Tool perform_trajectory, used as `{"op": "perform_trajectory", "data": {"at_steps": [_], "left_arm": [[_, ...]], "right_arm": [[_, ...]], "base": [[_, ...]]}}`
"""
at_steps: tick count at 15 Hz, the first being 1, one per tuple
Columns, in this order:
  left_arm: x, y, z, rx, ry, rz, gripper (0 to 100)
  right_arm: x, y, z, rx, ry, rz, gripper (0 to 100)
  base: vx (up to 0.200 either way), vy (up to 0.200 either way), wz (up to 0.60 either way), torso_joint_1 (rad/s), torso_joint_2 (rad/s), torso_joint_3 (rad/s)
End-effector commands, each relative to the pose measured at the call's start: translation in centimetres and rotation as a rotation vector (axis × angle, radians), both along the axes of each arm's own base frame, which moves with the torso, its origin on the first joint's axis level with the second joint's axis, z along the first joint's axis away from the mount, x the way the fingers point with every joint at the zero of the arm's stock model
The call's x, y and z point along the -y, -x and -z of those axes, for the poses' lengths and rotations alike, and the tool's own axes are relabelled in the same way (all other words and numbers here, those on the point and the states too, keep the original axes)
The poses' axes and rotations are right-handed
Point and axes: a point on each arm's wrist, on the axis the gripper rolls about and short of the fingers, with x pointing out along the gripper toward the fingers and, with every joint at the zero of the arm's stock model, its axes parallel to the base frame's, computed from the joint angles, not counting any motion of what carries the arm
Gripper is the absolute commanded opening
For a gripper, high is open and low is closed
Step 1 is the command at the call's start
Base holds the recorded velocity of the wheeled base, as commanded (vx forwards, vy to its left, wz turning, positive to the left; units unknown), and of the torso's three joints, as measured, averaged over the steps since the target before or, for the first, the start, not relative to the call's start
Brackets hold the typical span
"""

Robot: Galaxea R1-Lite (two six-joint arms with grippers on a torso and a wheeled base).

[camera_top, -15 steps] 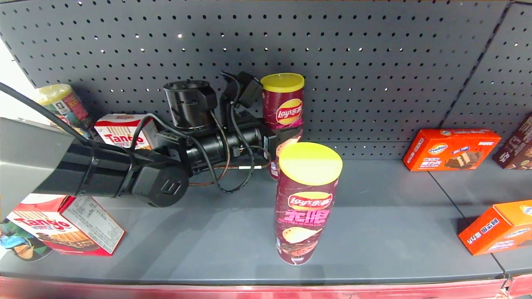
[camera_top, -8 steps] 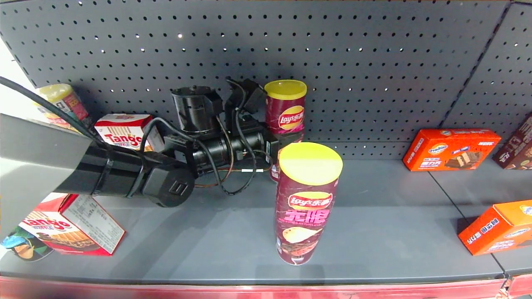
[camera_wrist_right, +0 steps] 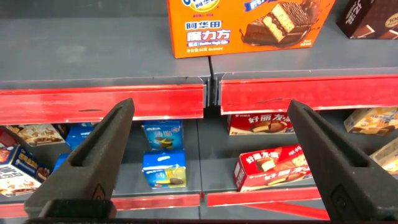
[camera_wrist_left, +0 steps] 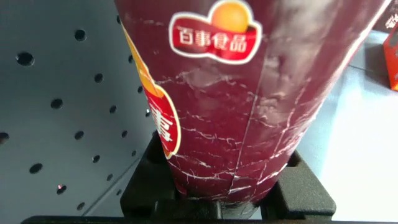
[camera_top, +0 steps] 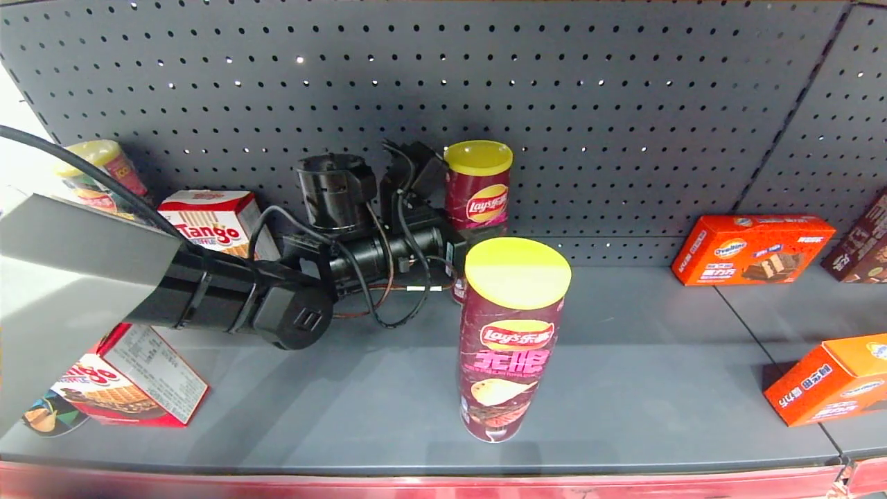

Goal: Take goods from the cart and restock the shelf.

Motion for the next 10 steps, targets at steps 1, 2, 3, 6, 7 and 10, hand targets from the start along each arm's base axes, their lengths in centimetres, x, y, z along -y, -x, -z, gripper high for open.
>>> {"op": "perform_trajectory", "data": {"at_steps": [1,2,3,6,7,10], "left_arm": [[0.17,-0.24,0.61,-0.011,-0.005,0.001,0],[0.21,-0.30,0.69,-0.012,-0.006,0.001,0],[0.16,-0.36,0.76,-0.012,-0.007,0.000,0],[0.18,-0.40,0.91,-0.015,-0.009,-0.002,0],[0.18,-0.41,0.91,-0.013,-0.010,-0.004,0],[0.23,-0.38,0.90,-0.012,-0.009,-0.005,100]], "right_arm": [[0.00,-0.02,0.00,-0.002,0.000,0.000,100],[0.00,-0.02,0.00,-0.002,0.000,0.000,100],[0.00,-0.01,0.00,-0.001,0.000,0.000,100],[0.00,-0.01,0.00,-0.001,0.000,0.000,100],[0.00,-0.01,0.00,-0.001,0.000,0.000,100],[0.00,-0.02,0.00,-0.002,0.000,0.000,100]], "base": [[0.000,0.000,0.00,0.000,0.00,0.000],[0.000,0.000,0.00,0.000,0.00,0.000],[0.000,0.000,0.00,0.000,0.00,0.000],[0.000,0.000,0.00,0.000,0.00,0.000],[0.000,0.000,0.00,0.000,0.00,0.000],[0.000,0.000,0.00,0.000,0.00,0.000]]}}
